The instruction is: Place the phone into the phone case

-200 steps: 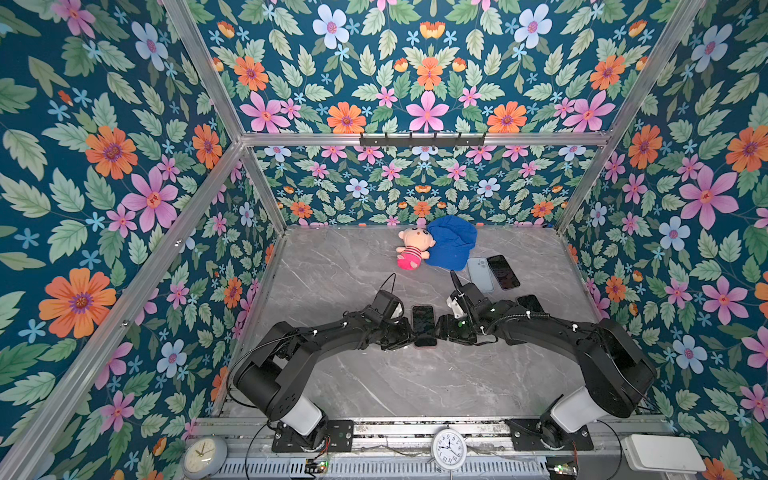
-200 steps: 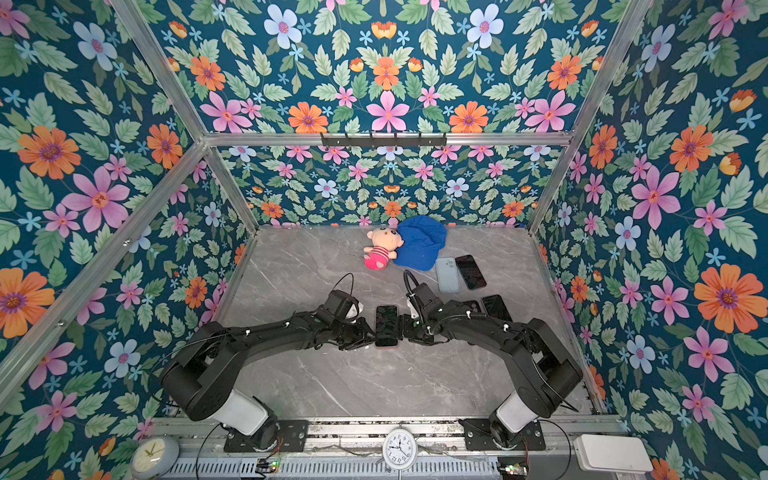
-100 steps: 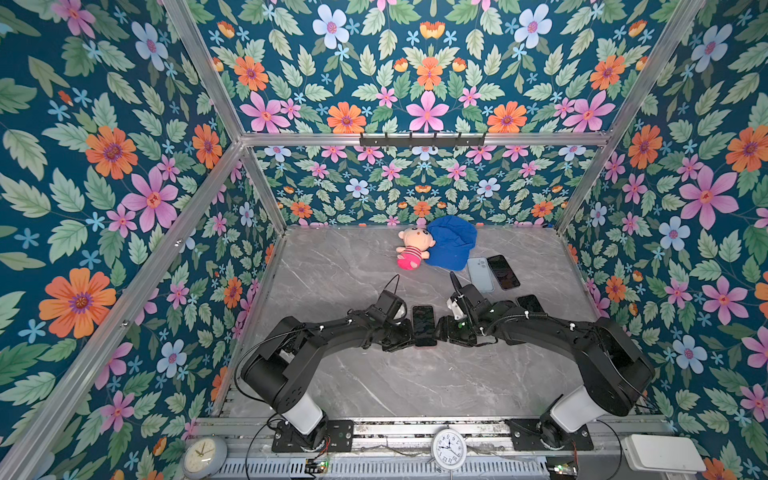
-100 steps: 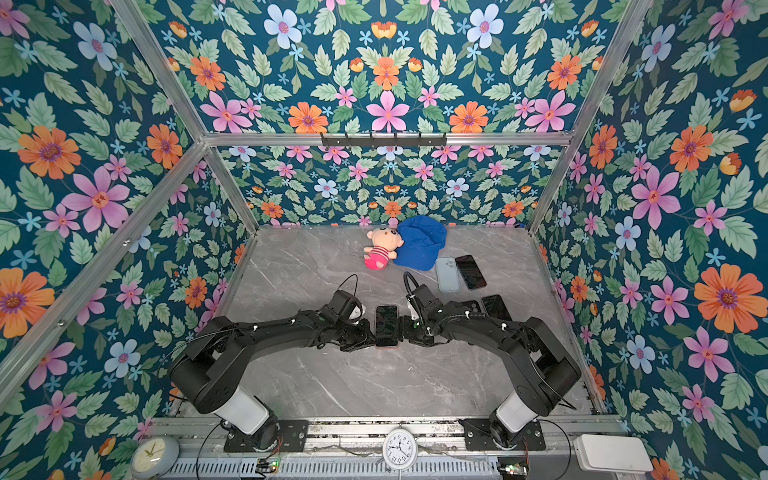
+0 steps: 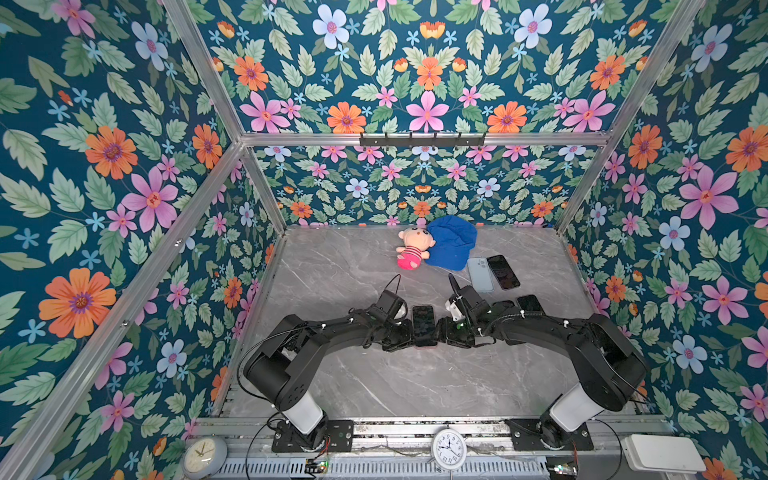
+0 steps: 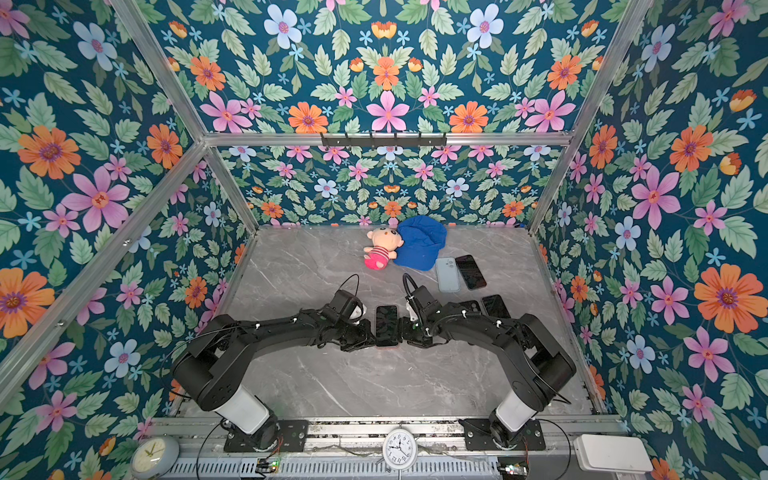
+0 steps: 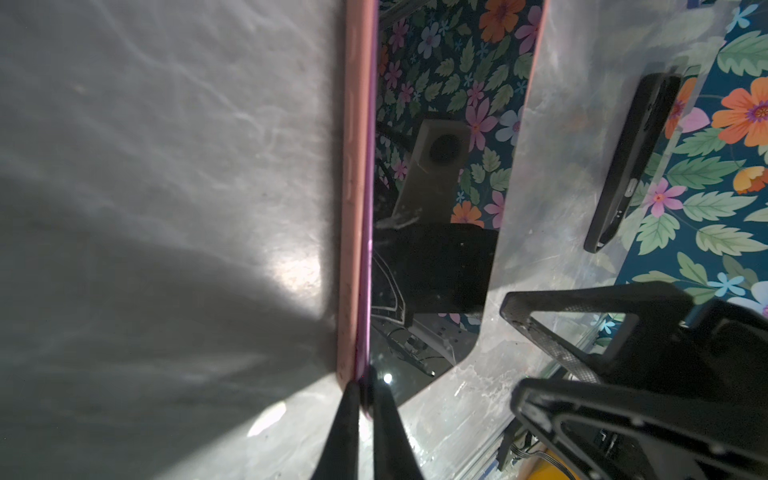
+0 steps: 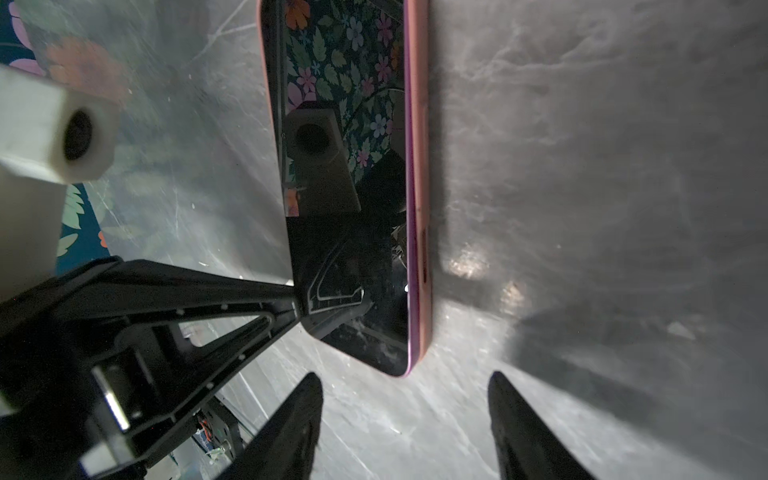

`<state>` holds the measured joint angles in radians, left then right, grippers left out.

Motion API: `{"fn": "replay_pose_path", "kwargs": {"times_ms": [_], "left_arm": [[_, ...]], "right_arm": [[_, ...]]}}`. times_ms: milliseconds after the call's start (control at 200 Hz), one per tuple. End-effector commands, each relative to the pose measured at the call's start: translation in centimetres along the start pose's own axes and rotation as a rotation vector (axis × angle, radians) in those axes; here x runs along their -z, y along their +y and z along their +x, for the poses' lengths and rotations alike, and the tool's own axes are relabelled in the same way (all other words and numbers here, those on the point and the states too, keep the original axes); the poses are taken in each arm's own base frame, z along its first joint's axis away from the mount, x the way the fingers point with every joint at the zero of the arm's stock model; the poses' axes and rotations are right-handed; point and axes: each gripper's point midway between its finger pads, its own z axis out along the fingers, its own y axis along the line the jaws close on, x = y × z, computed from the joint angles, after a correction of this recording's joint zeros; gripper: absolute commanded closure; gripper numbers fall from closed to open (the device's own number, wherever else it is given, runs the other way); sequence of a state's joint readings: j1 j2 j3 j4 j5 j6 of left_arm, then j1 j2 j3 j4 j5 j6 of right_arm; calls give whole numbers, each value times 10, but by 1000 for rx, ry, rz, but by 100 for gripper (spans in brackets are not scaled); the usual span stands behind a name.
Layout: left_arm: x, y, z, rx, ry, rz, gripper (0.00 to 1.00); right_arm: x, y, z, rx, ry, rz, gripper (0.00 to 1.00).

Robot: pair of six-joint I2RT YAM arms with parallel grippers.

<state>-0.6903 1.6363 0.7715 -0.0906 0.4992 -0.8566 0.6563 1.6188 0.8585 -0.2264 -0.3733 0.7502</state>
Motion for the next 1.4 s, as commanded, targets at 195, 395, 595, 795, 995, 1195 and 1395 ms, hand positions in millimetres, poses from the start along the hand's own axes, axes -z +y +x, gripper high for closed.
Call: {"fn": "replay_pose_path", "kwargs": {"times_ms": [195,395,595,795,995,1195,1395], "left_arm": [[-5,11,2,-10,10,-45,94],[-6,14,2,-13,12,-59,94],[-5,18,2,-27,16,-87,94],[5,17,-3,-68,-5,-130,82],[11,7,-8,-91,-26,-107,67],[5,-3,-5,-74,-17,-22,62],[0,-8,-5,-68,-10,14,63]], "right_arm": [[-9,8,2,-7,13,-36,42],[-10,11,2,-2,13,-43,45],[-10,13,2,10,9,-39,48],[-1,-2,1,33,-5,70,50],[4,-5,1,35,-15,96,51],[3,0,2,34,-10,81,55],[0,3,1,36,-5,71,64]]}}
